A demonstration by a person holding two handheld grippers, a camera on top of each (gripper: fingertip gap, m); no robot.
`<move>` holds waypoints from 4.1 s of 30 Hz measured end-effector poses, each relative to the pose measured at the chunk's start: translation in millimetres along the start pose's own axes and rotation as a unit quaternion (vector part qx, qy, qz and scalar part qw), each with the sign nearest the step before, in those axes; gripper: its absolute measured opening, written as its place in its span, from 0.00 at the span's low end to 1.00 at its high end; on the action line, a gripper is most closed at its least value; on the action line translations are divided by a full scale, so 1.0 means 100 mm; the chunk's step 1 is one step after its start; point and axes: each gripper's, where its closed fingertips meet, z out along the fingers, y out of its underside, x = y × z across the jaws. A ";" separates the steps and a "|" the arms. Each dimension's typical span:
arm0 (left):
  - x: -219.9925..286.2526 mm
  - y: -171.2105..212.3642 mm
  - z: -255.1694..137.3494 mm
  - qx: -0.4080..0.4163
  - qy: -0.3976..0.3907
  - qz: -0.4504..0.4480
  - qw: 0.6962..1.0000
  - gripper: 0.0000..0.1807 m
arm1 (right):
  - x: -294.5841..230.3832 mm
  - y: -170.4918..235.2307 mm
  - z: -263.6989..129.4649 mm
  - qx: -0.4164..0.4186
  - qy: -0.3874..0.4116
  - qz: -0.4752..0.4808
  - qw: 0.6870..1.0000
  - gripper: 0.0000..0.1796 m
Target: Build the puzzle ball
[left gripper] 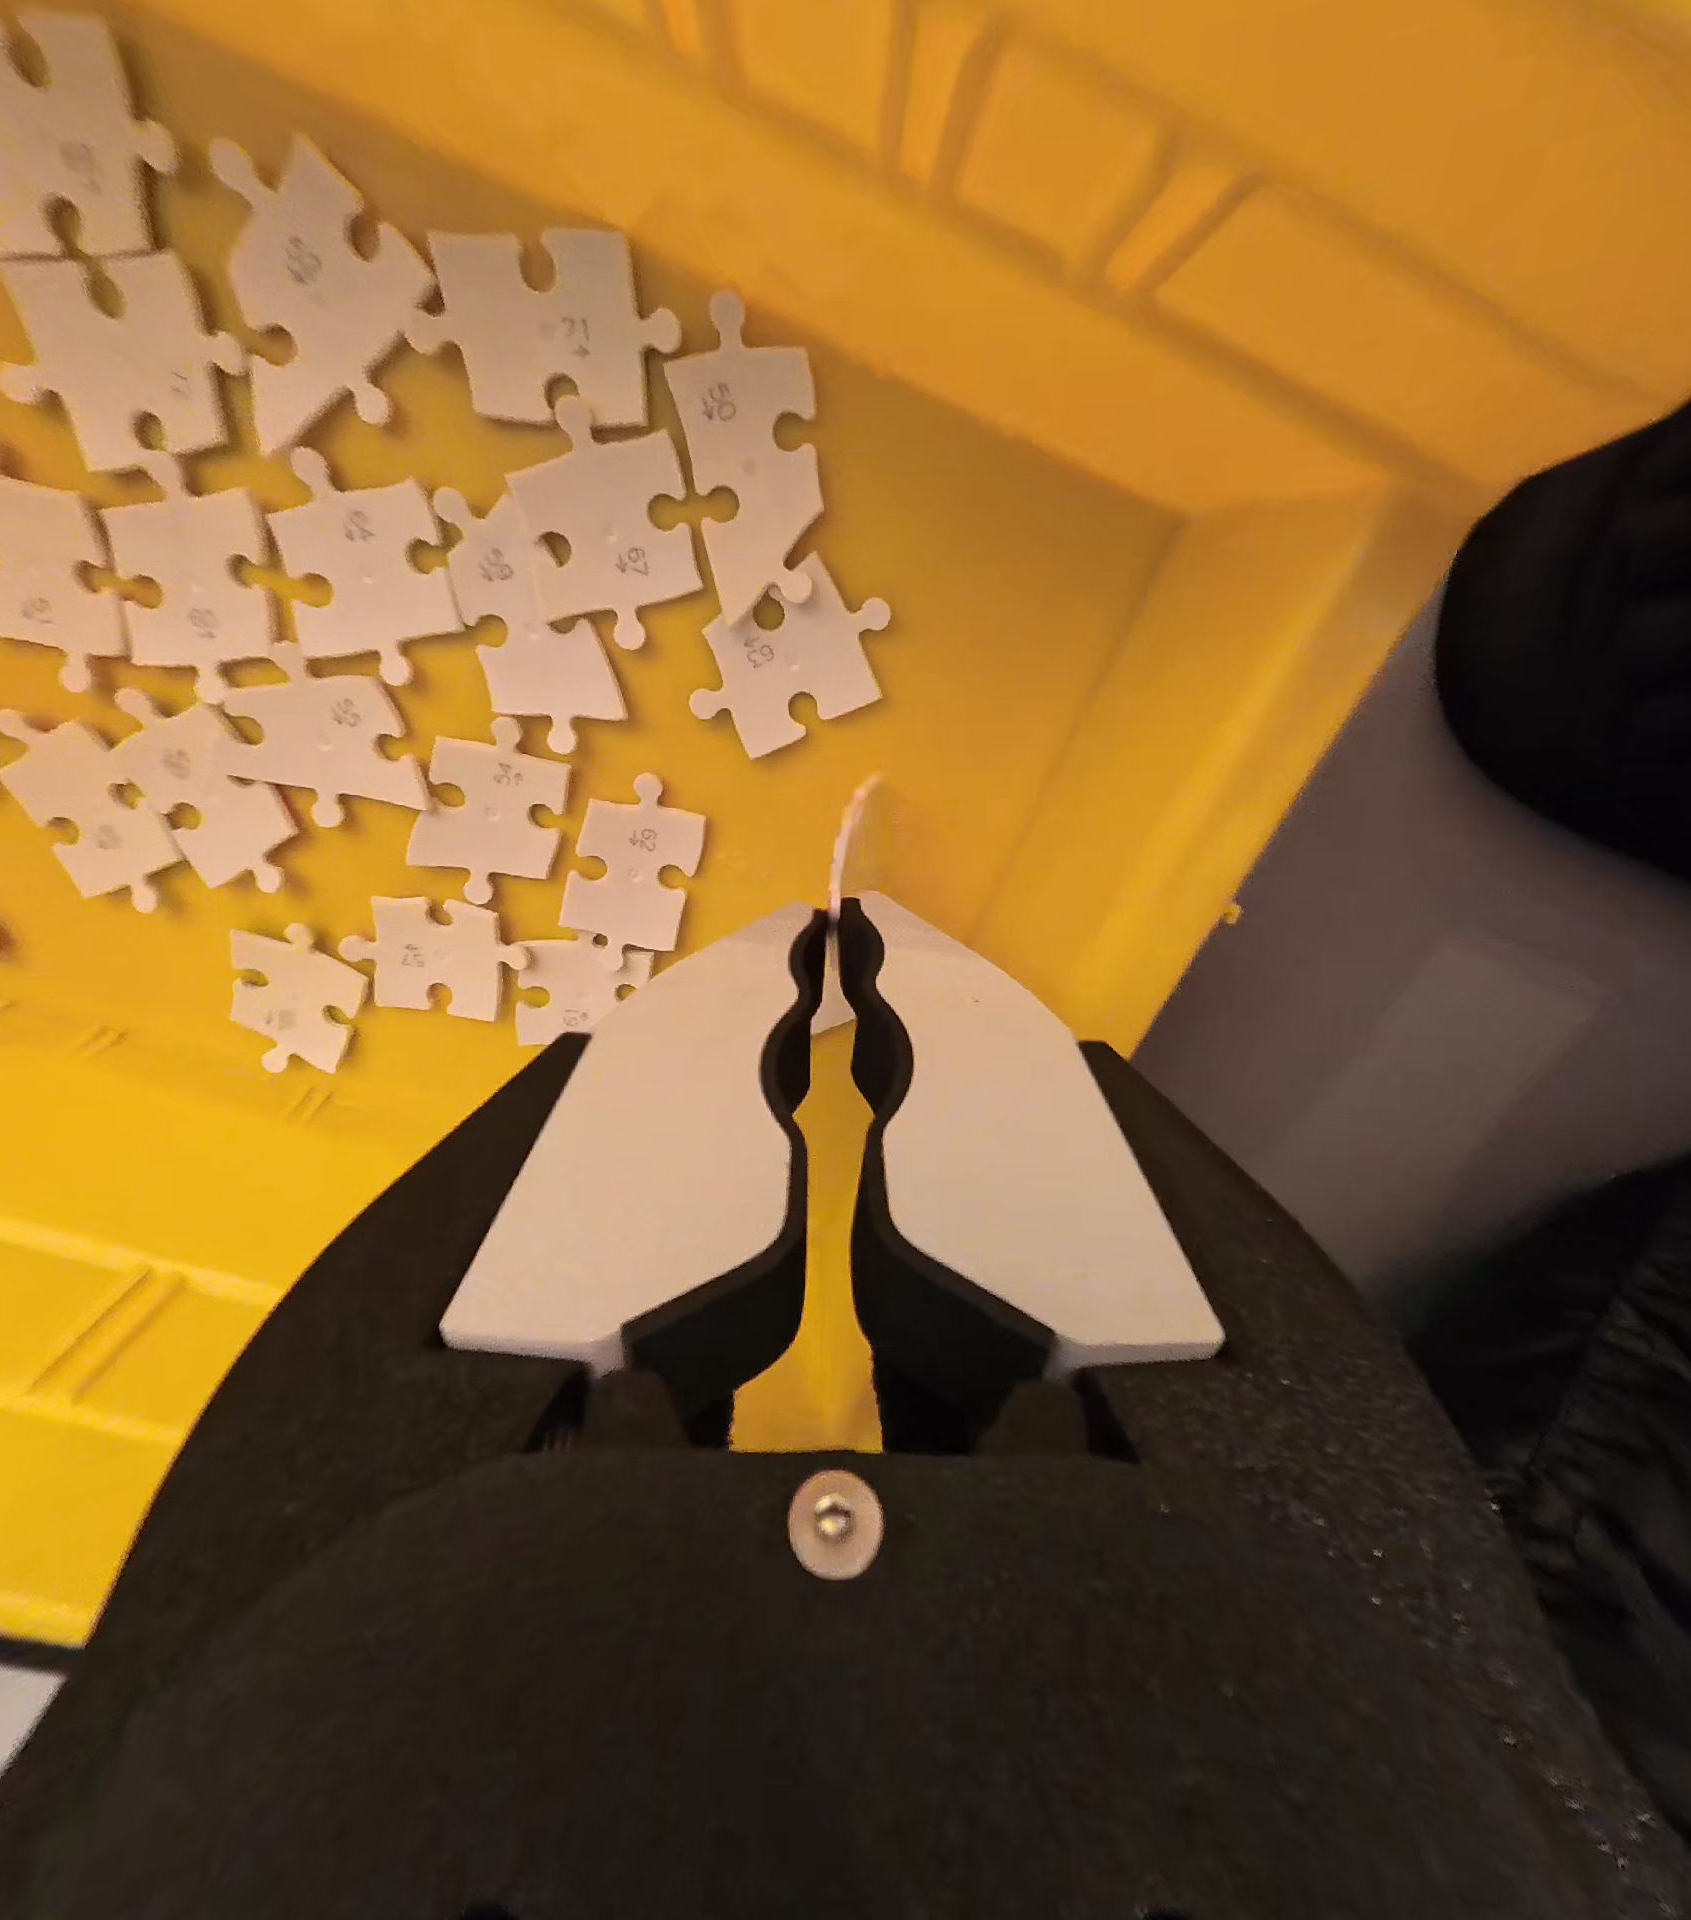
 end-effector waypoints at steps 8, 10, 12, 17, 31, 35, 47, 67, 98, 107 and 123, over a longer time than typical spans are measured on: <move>-0.08 -0.01 -0.18 0.037 -0.022 -0.020 0.999 0.01 | 0.00 0.00 0.00 -0.001 0.002 -0.004 1.000 0.14; -0.16 -0.01 -0.29 0.055 -0.045 -0.040 0.997 0.01 | 0.00 -0.01 0.00 0.000 0.005 -0.008 1.000 0.14; -0.24 -0.03 -0.44 0.084 -0.070 -0.063 0.992 0.01 | 0.01 -0.01 0.00 0.000 0.008 -0.010 1.000 0.14; -0.18 -0.27 -0.96 0.185 -0.090 -0.106 0.973 0.01 | 0.02 -0.10 -0.04 0.006 0.033 -0.031 0.999 0.13; 1.26 -1.66 -0.99 0.265 0.040 -0.067 0.961 0.01 | 0.06 -0.46 -0.78 0.041 0.204 -0.073 0.975 0.13; 1.78 -2.06 -0.68 0.253 0.181 -0.085 0.947 0.01 | -0.11 -0.22 -1.08 0.029 0.221 -0.050 0.974 0.13; 2.16 -2.27 0.28 0.119 0.242 -0.190 0.944 0.01 | -0.31 -0.02 -1.45 0.064 0.214 -0.045 0.974 0.13; 1.82 -2.24 0.38 0.134 0.095 -0.194 0.967 0.13 | -0.39 0.14 -1.40 0.038 0.161 -0.022 0.986 0.18; 0.65 0.37 -0.87 0.580 -0.332 -0.329 0.667 0.25 | 0.43 -0.29 -1.12 0.136 0.305 -0.044 0.942 0.17; 0.66 0.29 -0.73 0.564 -0.306 -0.326 0.695 0.23 | 0.46 -0.20 -0.98 0.091 0.306 -0.089 0.943 0.19; 0.67 0.32 -0.73 0.566 -0.308 -0.325 0.692 0.21 | 0.37 -0.07 -0.82 0.083 0.227 -0.044 0.969 0.13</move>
